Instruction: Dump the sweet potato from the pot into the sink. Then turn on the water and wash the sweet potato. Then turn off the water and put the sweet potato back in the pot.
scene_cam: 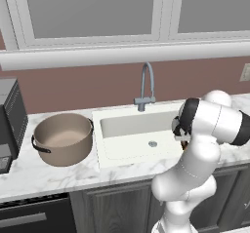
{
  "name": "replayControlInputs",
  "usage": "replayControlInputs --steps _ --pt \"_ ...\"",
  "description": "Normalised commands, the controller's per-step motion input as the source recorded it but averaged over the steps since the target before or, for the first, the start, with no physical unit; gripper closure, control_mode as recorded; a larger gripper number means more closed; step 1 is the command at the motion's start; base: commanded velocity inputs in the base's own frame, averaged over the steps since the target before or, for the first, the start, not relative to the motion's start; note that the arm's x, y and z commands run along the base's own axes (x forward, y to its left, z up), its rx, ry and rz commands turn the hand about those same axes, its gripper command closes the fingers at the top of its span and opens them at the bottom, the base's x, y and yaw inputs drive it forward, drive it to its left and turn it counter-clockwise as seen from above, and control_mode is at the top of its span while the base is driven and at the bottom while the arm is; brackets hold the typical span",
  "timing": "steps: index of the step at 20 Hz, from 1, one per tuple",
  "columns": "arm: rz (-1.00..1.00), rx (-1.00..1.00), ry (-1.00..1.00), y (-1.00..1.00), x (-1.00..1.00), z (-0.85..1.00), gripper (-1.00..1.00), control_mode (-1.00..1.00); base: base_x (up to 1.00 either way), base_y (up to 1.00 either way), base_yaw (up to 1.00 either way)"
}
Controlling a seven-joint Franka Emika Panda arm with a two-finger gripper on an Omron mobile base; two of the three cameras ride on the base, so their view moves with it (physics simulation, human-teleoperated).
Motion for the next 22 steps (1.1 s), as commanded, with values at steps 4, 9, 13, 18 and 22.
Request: replayControlInputs --steps 4,9,13,18,22 --pt "0.06 0.0 -0.04 -0.05 0.0 -0.33 -1.0 -1.0 0.0 0.0 0.0" --pt "0.05 0.0 -0.08 -0.1 0.0 -0.14 -1.0 -1.0 0.0 0.0 0.0" --pt "0.04 0.0 -0.07 -0.11 0.0 -0.1 -1.0 -1.0 0.0 0.0 0.0" --pt "0.05 0.0 -0.07 -0.06 0.03 -0.11 -1.0 -1.0 0.0 0.0 0.0" --pt "0.06 0.0 -0.06 0.0 0.13 -0.12 -1.0 -1.0 0.0 0.0 0.0"
